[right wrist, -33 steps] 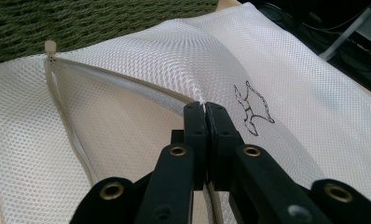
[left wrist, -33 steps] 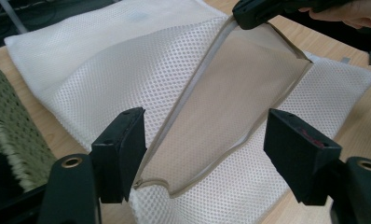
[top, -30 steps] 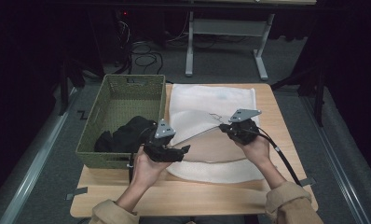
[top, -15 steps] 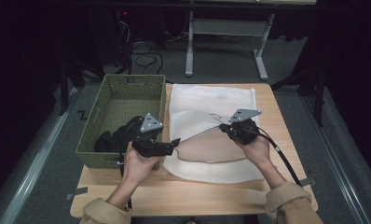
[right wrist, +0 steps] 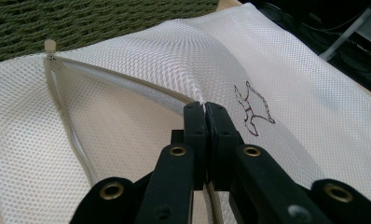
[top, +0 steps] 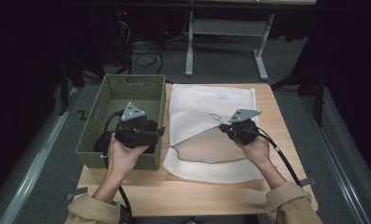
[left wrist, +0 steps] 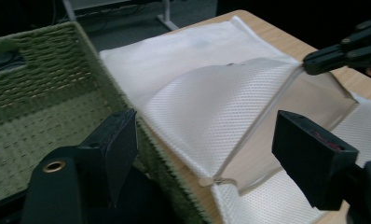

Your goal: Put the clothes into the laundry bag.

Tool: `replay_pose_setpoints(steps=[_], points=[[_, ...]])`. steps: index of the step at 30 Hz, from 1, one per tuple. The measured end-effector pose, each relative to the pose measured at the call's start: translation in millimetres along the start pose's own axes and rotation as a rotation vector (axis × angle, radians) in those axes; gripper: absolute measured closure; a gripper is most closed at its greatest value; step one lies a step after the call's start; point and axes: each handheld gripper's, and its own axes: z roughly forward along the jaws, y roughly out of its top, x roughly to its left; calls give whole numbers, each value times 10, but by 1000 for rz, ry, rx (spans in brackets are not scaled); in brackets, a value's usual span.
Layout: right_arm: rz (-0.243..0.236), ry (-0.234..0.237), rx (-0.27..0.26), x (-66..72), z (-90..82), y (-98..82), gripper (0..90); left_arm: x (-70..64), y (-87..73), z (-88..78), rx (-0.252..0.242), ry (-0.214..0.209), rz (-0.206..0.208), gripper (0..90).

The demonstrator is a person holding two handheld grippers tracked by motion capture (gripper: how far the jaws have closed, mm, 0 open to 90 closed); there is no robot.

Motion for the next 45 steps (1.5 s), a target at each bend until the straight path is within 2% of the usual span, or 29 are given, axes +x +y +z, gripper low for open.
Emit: replay_pose_setpoints(steps=[10, 14, 19, 24, 35, 39, 41, 43, 45], points=[[2, 2, 0, -15, -13, 0, 891, 261, -17, -71, 16, 12, -49, 190], [2, -2, 3, -24, -10, -2, 892, 375, -51, -44, 48, 35, -54, 181], [-2, -8, 3, -31, -15, -2, 891, 489, -84, 0, 80, 31, -67, 174], [-4, -17, 12, -37, -15, -6, 891, 583, -118, 103, 136, 26, -88, 158], [-6, -16, 11, -33, -5, -5, 891, 688, -160, 399, 283, 78, -94, 113], [-12, -19, 5, -27, 7, -9, 891, 745, -181, 506, 333, 66, -114, 95], [-17, -25, 3, -18, 3, -8, 892, 774, -196, 564, 377, 51, -128, 82], [-21, -27, 2, -16, 2, -3, 891, 809, -222, 643, 426, 58, -129, 73], [-19, -27, 0, -13, 5, -7, 891, 835, -231, 689, 448, 59, -135, 72]])
